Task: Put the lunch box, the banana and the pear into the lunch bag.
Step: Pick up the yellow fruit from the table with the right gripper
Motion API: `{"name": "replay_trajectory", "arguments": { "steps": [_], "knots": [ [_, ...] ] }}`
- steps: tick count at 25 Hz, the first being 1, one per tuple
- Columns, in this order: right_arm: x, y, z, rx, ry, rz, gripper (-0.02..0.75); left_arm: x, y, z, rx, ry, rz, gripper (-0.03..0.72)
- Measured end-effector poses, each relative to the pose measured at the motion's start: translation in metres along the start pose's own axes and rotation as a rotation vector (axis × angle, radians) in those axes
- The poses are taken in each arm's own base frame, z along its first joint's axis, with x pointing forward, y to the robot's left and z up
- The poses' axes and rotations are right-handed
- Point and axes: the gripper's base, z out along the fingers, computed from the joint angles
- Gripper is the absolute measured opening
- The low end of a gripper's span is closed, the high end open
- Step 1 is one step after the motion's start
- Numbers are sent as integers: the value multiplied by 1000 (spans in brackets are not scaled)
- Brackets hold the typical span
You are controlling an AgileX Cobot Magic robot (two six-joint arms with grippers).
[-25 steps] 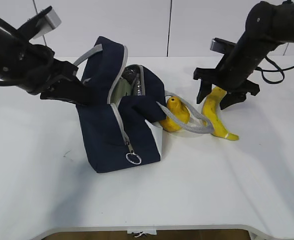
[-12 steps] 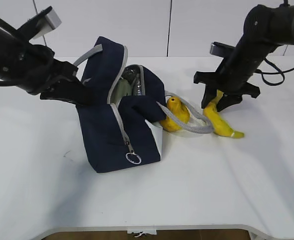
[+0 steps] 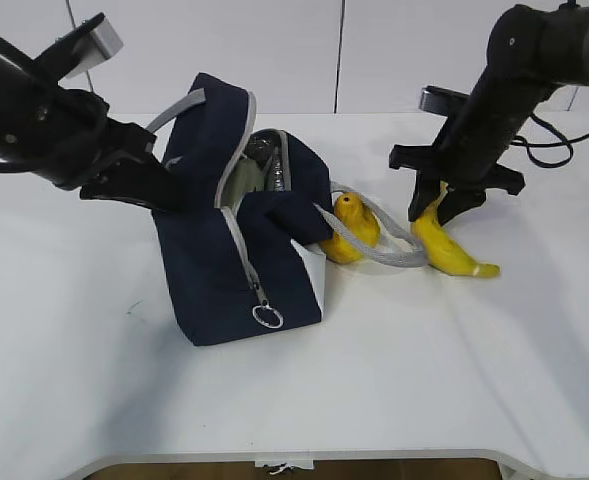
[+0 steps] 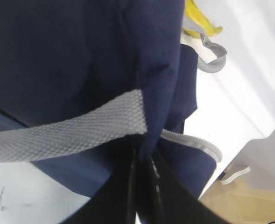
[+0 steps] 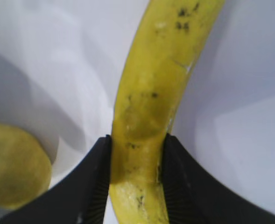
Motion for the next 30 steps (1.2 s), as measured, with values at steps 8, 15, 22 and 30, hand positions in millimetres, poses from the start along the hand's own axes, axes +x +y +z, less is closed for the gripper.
{"name": "replay_trajectory", "arguments": {
  "steps": [8, 15, 22, 30],
  "knots": [
    [-20, 17, -49, -33, -20, -110, 260, 0, 0, 0, -1, 1, 1, 3],
    [-26, 50, -102, -286, -144, -197, 258, 0, 0, 0, -1, 1, 1, 3],
    [-14, 73, -121, -474, -136, -211, 258, -2, -2, 0, 27, -22, -33, 4],
    [10, 113, -107, -617, -28, -240, 258, -3, -4, 0, 42, -36, -53, 5]
  ]
}}
